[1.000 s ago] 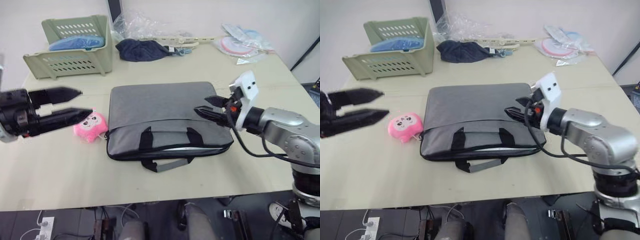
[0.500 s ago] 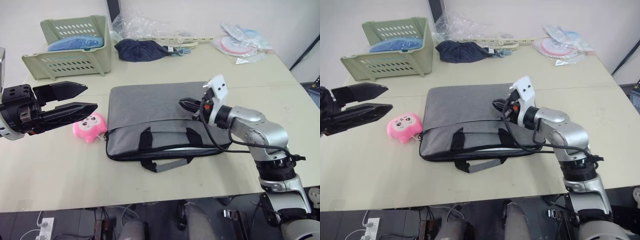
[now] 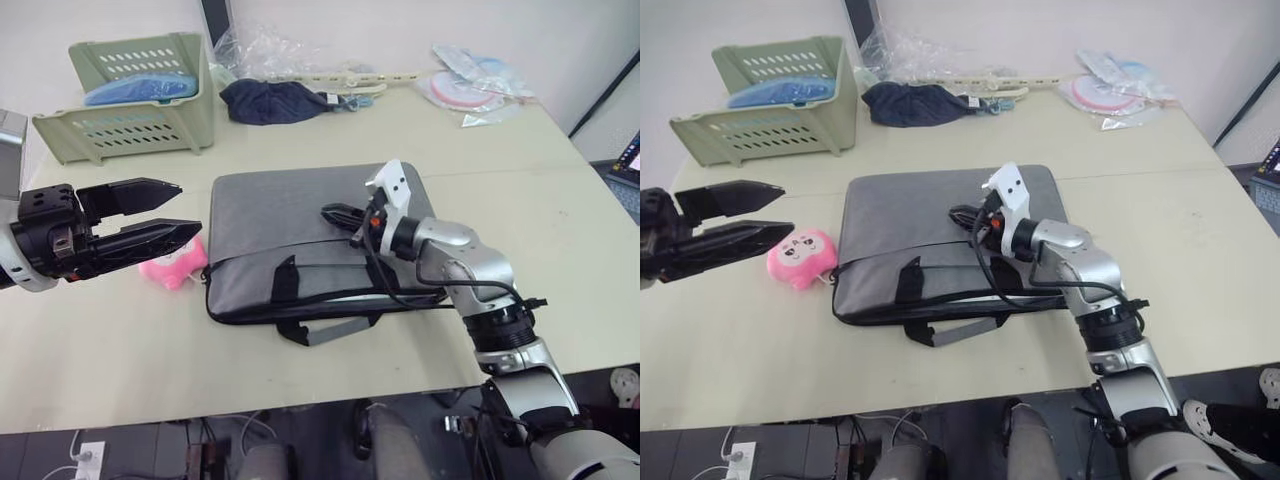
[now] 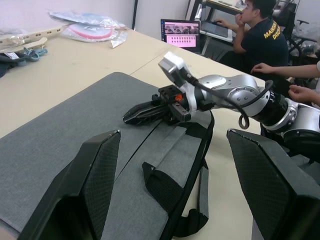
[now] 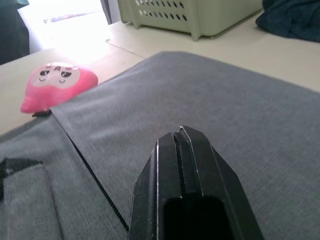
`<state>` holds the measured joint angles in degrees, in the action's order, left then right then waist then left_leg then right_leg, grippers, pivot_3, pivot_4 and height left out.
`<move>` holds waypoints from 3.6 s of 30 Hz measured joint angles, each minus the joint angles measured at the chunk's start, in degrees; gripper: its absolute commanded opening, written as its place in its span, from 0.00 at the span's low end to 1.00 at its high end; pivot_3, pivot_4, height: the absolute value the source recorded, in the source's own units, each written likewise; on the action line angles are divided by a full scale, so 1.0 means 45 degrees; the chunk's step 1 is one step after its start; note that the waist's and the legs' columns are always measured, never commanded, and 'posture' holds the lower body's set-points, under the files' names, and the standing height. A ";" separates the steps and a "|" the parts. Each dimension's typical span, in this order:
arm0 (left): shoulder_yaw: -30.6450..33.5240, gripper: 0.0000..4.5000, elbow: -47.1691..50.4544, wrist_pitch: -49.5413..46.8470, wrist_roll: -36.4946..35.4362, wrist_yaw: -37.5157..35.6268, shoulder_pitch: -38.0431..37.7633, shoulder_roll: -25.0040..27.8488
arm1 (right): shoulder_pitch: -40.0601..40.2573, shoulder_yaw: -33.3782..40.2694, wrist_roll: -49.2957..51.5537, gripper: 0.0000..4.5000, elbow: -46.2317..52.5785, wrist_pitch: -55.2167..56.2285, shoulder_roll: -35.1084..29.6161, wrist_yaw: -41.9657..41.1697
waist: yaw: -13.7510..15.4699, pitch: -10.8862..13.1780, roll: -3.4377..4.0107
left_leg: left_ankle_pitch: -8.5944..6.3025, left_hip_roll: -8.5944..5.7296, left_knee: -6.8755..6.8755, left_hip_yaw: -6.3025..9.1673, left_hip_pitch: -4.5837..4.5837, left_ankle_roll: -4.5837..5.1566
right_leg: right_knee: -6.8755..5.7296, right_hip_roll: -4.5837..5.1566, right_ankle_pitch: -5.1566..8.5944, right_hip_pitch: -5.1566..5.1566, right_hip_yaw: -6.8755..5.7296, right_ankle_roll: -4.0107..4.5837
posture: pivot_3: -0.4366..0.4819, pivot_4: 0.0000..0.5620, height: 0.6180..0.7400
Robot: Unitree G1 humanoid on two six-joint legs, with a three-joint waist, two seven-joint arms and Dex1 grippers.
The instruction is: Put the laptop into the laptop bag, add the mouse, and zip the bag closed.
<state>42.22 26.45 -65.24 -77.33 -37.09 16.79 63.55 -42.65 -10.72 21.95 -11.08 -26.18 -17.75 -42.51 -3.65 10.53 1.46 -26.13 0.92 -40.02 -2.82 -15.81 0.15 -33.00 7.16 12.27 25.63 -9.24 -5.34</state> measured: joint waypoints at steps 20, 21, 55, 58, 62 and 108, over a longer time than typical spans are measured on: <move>-0.0223 0.82 0.0069 0.0251 -0.0264 0.0227 -0.0317 0.0073 | -0.1395 -0.0555 -0.1769 0.02 -0.3652 0.2437 0.0769 -0.2565 | -0.0284 -0.0066 -0.0098 | -0.0017 0.0025 0.0004 -0.0013 0.0123 -0.0037 | -0.0132 -0.0002 0.0046 -0.0082 0.0069 0.0080 | 0.48 0.27 1.00; -0.0227 0.82 0.0118 0.0274 -0.0265 0.0262 -0.0386 0.0073 | -0.1452 -0.0568 -0.1828 0.02 -0.3770 0.2363 0.0769 -0.2673 | -0.0277 -0.0071 -0.0100 | -0.0017 0.0027 0.0002 -0.0011 0.0127 -0.0039 | -0.0134 -0.0002 0.0047 -0.0085 0.0072 0.0081 | 0.48 0.27 1.00; -0.1150 0.82 -0.9880 0.6401 0.7387 -0.1498 -0.1743 -0.2941 | -0.0274 -0.0468 -0.2175 0.02 -0.1602 0.0954 0.0766 -0.2418 | -0.0265 -0.0262 -0.0145 | -0.0068 0.0183 0.0044 -0.0066 0.0139 -0.0135 | -0.0140 -0.0179 0.0094 -0.0052 0.0011 0.0156 | 0.48 0.27 1.00; -0.1249 0.82 -1.0099 0.6434 0.7456 -0.1582 -0.1606 -0.3211 | -0.0229 -0.0467 -0.2175 0.02 -0.1497 0.0847 0.0760 -0.2357 | -0.0258 -0.0264 -0.0149 | -0.0068 0.0185 0.0043 -0.0063 0.0138 -0.0135 | -0.0140 -0.0177 0.0094 -0.0052 0.0006 0.0156 | 0.48 0.27 1.00; -0.1306 0.82 -1.0123 0.6390 0.7446 -0.1617 -0.1357 -0.3679 | -0.0134 -0.0467 -0.2174 0.02 -0.1328 0.0820 0.0762 -0.2314 | -0.0267 -0.0280 -0.0175 | -0.0068 0.0185 0.0042 -0.0064 0.0139 -0.0135 | -0.0141 -0.0174 0.0093 -0.0052 0.0006 0.0156 | 0.48 0.27 1.00; -0.2079 0.01 -0.7797 0.4284 0.7095 -0.1379 -0.2707 -0.4942 | -0.0129 -0.0466 -0.2175 0.00 -0.1360 0.0815 0.0814 -0.2260 | -0.0241 -0.0317 -0.0143 | -0.0068 0.0188 0.0041 -0.0056 0.0138 -0.0135 | -0.0137 -0.0163 0.0093 -0.0053 0.0015 0.0156 | 0.48 0.27 1.00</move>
<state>32.86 -8.64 -45.96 -45.40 -43.29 4.61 41.31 -43.23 -12.82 12.17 -17.20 -22.51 -14.09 -52.68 -4.74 9.10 0.82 -26.44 1.77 -39.84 -3.08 -15.19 -0.46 -33.62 6.43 12.69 25.40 -9.17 -4.64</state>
